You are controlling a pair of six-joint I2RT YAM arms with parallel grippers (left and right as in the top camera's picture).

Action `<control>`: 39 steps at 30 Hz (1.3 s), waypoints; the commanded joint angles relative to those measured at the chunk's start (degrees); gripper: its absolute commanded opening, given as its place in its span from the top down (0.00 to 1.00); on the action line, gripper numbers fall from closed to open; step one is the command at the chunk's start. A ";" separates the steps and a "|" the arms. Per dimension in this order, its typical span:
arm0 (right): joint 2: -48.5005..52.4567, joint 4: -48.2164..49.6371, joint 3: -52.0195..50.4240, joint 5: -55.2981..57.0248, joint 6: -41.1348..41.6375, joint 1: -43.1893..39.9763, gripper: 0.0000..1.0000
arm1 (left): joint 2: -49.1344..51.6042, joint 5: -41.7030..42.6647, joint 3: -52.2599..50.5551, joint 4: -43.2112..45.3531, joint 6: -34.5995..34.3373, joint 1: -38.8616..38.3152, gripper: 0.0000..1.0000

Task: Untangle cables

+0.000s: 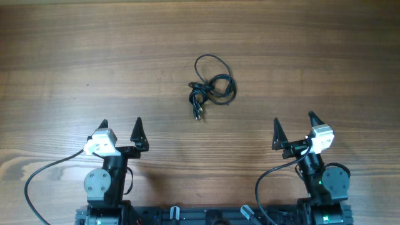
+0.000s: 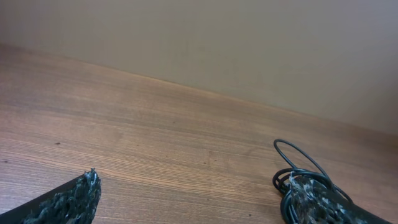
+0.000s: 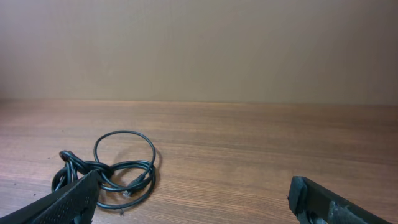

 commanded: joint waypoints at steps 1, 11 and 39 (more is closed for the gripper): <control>0.42 0.17 -0.09 1.05 0.85 0.17 0.00 | -0.39 -0.35 -0.33 -0.07 1.11 -0.31 0.00; 0.44 0.35 0.00 -1.60 3.91 0.17 0.00 | -0.39 -0.31 -0.33 -0.07 1.09 -0.31 0.00; 3.93 -4.24 7.43 -13.22 8.52 0.17 0.00 | 1.73 2.27 9.20 -6.32 -0.44 -0.31 0.00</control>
